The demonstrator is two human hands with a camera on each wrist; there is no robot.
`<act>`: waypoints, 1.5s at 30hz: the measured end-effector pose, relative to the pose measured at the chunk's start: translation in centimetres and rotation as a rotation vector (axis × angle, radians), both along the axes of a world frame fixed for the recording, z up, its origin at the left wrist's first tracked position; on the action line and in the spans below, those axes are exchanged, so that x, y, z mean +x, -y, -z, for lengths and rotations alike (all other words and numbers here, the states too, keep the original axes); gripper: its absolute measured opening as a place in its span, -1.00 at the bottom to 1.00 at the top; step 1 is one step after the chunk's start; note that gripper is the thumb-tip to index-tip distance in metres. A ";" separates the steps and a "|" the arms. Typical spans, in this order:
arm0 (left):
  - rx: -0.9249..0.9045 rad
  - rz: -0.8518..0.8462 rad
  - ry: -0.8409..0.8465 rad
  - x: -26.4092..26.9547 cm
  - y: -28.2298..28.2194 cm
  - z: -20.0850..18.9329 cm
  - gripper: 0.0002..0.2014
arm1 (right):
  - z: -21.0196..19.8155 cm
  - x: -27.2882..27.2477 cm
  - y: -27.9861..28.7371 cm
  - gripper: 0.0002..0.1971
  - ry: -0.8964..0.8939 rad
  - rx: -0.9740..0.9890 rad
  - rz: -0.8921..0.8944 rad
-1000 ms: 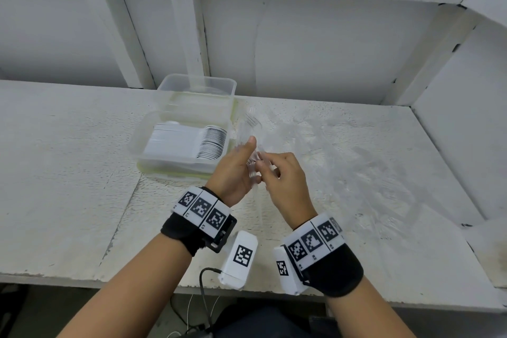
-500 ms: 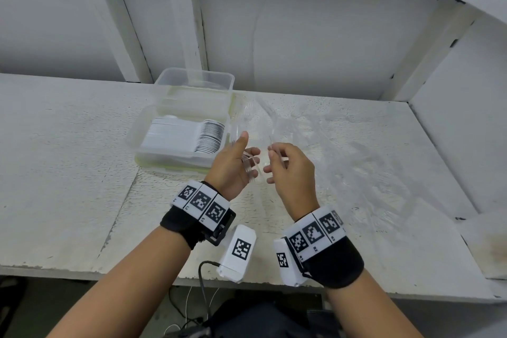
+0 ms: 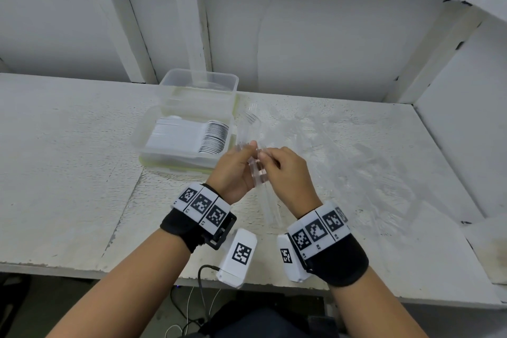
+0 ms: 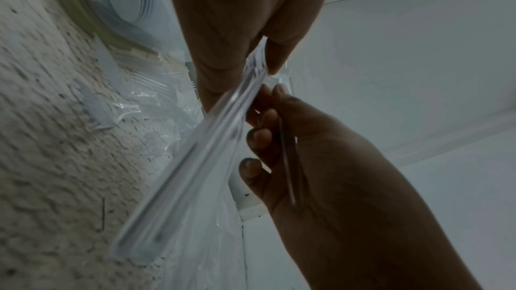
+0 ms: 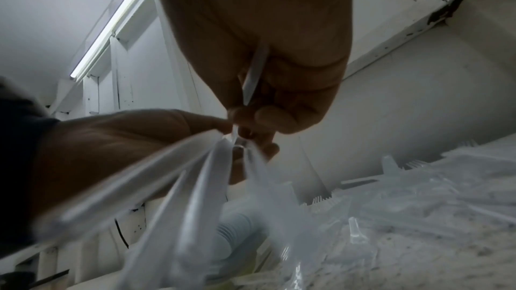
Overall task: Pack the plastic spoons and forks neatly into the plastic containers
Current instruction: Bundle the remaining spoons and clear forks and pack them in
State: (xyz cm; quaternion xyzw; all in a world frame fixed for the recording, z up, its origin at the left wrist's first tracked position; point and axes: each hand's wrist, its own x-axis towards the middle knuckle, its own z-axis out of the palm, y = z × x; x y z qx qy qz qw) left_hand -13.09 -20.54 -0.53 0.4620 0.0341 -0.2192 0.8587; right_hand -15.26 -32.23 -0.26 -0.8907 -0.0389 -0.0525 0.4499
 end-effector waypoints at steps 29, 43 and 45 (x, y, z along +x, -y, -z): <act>-0.215 -0.163 -0.155 1.5 -1.1 -0.3 -0.81 | 0.7 -0.7 -0.4 -0.74 -0.021 0.194 0.048; 0.072 -0.112 -0.137 2.4 -2.1 -0.4 -0.35 | -0.7 -0.3 -1.9 -0.57 -0.230 0.235 -0.178; 0.102 -0.104 -0.136 2.6 -2.1 -0.5 -0.35 | -0.7 0.0 -1.9 -0.54 -0.223 0.189 -0.185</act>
